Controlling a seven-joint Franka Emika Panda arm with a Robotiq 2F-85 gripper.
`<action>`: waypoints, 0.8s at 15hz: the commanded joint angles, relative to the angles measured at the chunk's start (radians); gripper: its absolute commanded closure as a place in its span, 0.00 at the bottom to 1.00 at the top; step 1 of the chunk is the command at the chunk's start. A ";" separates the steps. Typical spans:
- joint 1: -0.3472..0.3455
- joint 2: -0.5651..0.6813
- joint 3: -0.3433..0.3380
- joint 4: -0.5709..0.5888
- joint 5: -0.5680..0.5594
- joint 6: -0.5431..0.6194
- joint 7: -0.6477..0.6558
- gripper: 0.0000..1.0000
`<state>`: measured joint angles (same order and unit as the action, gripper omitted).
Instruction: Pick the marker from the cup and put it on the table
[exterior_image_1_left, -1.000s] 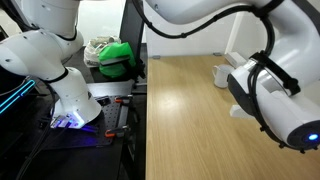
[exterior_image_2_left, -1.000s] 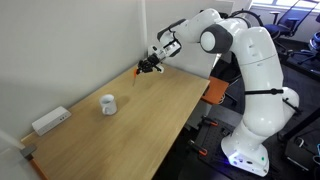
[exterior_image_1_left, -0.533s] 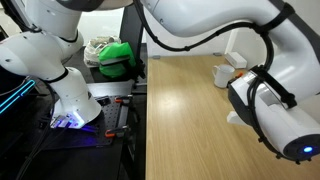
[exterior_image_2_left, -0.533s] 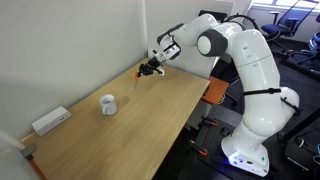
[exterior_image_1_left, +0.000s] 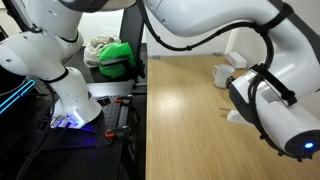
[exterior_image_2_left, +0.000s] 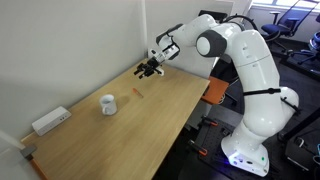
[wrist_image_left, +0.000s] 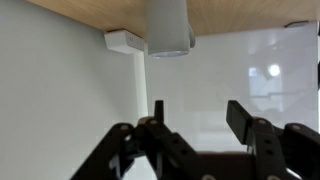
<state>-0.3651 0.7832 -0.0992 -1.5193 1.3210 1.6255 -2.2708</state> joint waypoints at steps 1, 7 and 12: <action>0.049 -0.074 -0.022 -0.045 -0.018 0.055 0.025 0.02; 0.109 -0.169 -0.017 -0.102 -0.060 0.131 0.014 0.00; 0.136 -0.227 -0.010 -0.141 -0.092 0.179 0.004 0.00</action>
<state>-0.2511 0.6260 -0.1015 -1.5914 1.2513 1.7587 -2.2705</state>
